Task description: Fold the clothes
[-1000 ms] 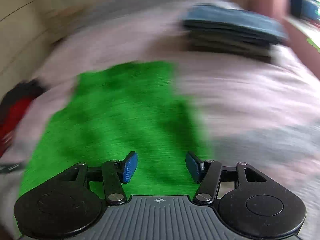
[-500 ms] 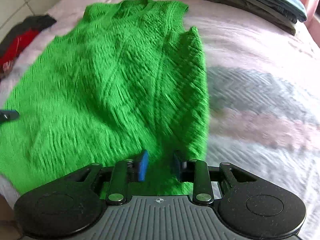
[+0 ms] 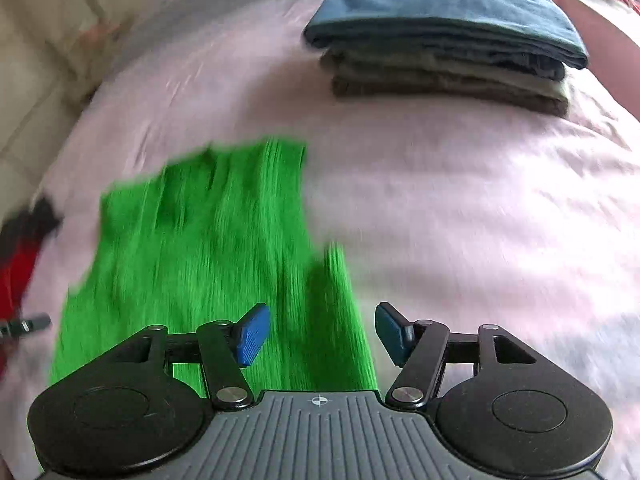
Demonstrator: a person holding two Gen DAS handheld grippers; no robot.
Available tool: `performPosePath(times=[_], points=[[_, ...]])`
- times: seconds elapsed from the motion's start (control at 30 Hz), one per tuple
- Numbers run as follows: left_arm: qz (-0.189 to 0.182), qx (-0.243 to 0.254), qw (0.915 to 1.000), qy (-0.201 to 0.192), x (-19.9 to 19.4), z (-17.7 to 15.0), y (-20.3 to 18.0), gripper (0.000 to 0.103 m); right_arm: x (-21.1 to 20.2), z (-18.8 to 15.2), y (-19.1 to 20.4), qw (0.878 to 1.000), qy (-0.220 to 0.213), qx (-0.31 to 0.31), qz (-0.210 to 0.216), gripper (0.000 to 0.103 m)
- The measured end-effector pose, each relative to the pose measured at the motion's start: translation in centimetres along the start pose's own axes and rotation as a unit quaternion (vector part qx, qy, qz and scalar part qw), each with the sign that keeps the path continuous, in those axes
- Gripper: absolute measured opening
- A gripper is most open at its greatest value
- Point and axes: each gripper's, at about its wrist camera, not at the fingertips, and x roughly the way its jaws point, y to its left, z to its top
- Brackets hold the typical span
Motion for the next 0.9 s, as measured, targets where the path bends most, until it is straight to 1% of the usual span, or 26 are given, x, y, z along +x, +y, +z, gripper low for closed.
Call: performPosePath(times=[0.07, 0.1, 0.2, 0.33, 0.4, 0.43, 0.47, 0.5, 0.53, 0.57, 0.6, 0.63, 0.67, 0.7, 0.77, 0.83, 0.87, 0.9], points=[[-0.011, -0.007, 0.9999, 0.001, 2.5, 3.1, 0.3, 0.044, 2.1, 2.3, 0.2, 0.999, -0.006, 0.021, 0.028, 0.062], [-0.01, -0.005, 0.9999, 0.001, 3.7, 4.7, 0.2, 0.045, 3.2, 3.5, 0.3, 0.999, -0.008, 0.027, 0.032, 0.062], [-0.006, 0.011, 0.9999, -0.003, 6.9, 7.8, 0.1, 0.05, 6.2, 6.4, 0.9, 0.999, -0.016, 0.028, 0.027, 0.062], [-0.012, 0.004, 0.9999, 0.003, 10.8, 10.9, 0.7, 0.05, 9.7, 8.2, 0.8, 0.998, -0.019, 0.047, 0.031, 0.062], [-0.013, 0.003, 0.9999, 0.006, 12.5, 11.8, 1.1, 0.042, 11.7, 8.7, 0.5, 0.997, -0.013, 0.063, 0.038, 0.062], [-0.024, -0.001, 0.9996, 0.011, 13.3, 12.1, 1.3, 0.037, 12.5, 8.9, 0.4, 0.996, -0.009, 0.071, 0.046, 0.06], [-0.044, -0.007, 0.9988, 0.02, 14.1, 12.2, 1.4, 0.021, 13.2, 9.0, 0.4, 0.995, -0.004, 0.074, 0.06, 0.041], [-0.064, -0.013, 0.9974, 0.028, 14.9, 12.3, 1.5, 0.01, 13.8, 9.0, 0.7, 0.995, 0.001, 0.069, 0.067, 0.032], [-0.069, -0.004, 0.9971, 0.031, 15.4, 12.3, 1.2, 0.009, 14.2, 9.0, 1.0, 0.996, 0.006, 0.056, 0.066, 0.02], [-0.053, 0.027, 0.998, 0.02, 15.5, 12.2, 0.6, 0.005, 14.4, 9.0, 1.3, 0.997, 0.006, 0.039, 0.063, 0.014], [-0.035, 0.056, 0.9978, 0.004, 15.4, 12.1, 0.2, 0.004, 14.1, 9.0, 1.6, 0.999, -0.01, 0.016, 0.051, 0.013], [-0.026, 0.071, 0.997, -0.013, 15.2, 12.1, 0.1, 0.004, 13.5, 9.1, 1.6, 0.999, -0.03, 0.001, 0.037, 0.013], [-0.017, 0.086, 0.9957, -0.031, 15.0, 12.1, 0.0, 0.005, 13.3, 9.2, 1.3, 0.999, -0.041, -0.001, 0.025, 0.013], [-0.008, 0.101, 0.9937, -0.048, 14.9, 12.0, -0.1, 0.006, 13.4, 9.2, 1.0, 0.999, -0.043, 0.001, 0.013, 0.013], [-0.003, 0.097, 0.9936, -0.058, 14.0, 12.1, -0.4, 0.008, 14.7, 9.0, 0.6, 1.0, -0.022, 0.0, -0.009, 0.014], [0.002, 0.092, 0.9935, -0.067, 13.2, 12.1, -0.7, 0.009, 14.6, 9.2, 0.9, 1.0, -0.013, -0.007, -0.024, 0.017], [0.004, 0.09, 0.9933, -0.072, 12.8, 12.1, -0.9, 0.01, 14.1, 9.4, 1.1, 0.999, -0.011, -0.012, -0.036, 0.031], [0.007, 0.088, 0.9932, -0.076, 12.4, 12.1, -1.1, 0.011, 13.4, 9.6, 1.5, 0.998, -0.015, -0.02, -0.051, 0.053]])
